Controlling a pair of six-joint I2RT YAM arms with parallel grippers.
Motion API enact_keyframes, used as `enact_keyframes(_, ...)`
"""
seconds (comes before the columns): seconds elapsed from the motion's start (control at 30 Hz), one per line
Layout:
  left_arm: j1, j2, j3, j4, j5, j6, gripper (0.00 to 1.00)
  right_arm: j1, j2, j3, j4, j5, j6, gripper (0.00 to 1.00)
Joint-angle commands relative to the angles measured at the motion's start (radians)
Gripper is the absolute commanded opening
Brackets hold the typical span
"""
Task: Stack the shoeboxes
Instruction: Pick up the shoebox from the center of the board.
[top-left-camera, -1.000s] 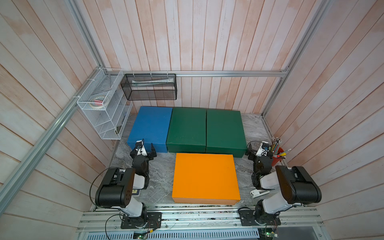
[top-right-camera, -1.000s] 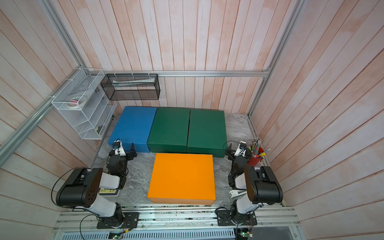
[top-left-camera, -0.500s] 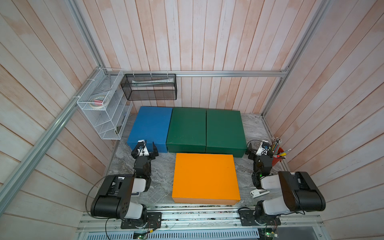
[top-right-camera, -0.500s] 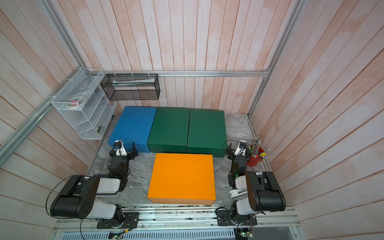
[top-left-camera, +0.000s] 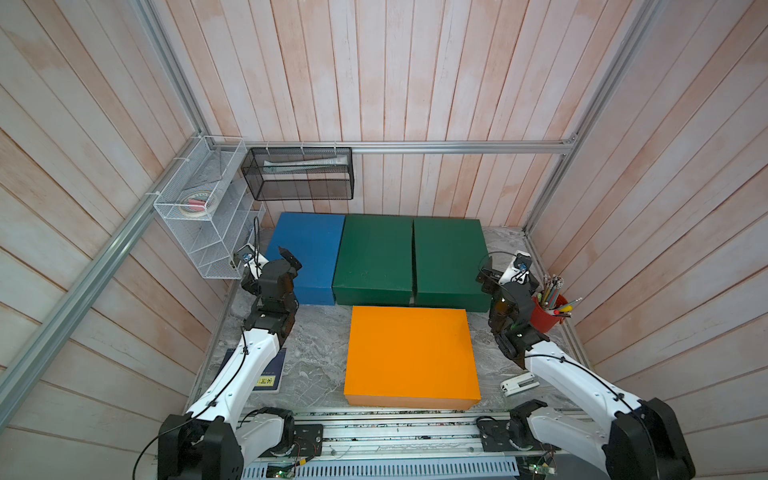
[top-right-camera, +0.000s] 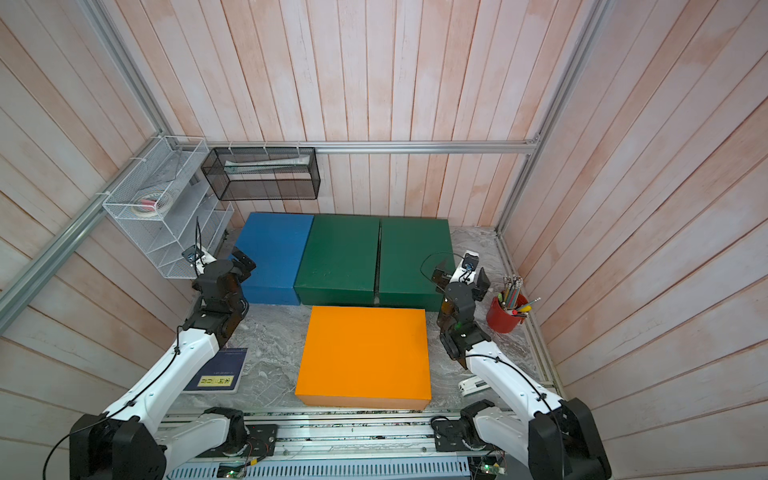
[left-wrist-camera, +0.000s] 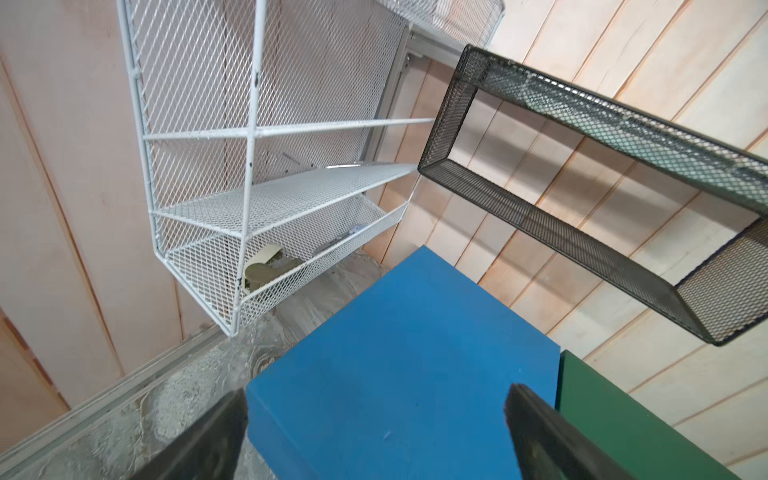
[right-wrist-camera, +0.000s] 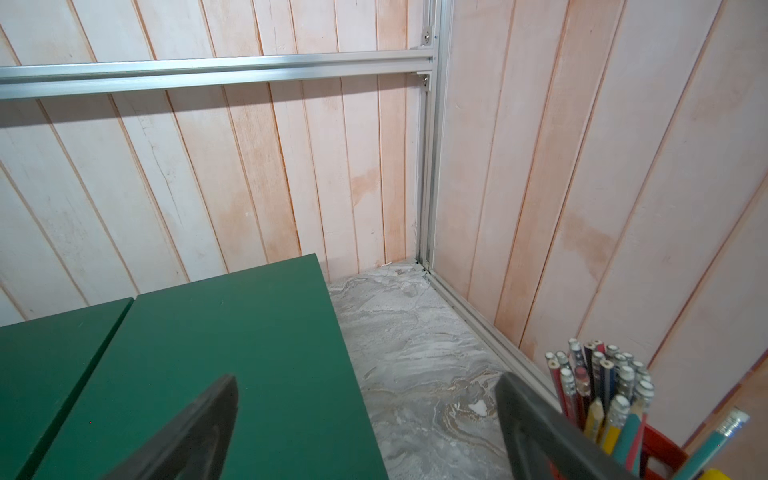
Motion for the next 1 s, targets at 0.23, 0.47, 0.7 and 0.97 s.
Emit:
enact_keyframes(0.23, -0.002, -0.064, 0.124, -0.345, 0.232, -0.078, 0.96, 0.122, -0.078, 0.152, -0.673, -0.124, 0.243, 0.87)
enact_keyframes(0.47, -0.002, -0.104, 0.169, -0.494, 0.427, -0.096, 0.86, 0.167, -0.095, 0.201, -0.910, -0.351, 0.358, 0.81)
enact_keyframes(0.7, -0.002, -0.145, 0.141, -0.605, 0.588, -0.150, 0.86, 0.179, -0.074, 0.229, -1.068, -0.494, 0.423, 0.81)
enact_keyframes(0.97, -0.006, -0.171, 0.072, -0.639, 0.767, -0.212, 0.86, 0.180, -0.074, 0.222, -1.130, -0.659, 0.453, 0.82)
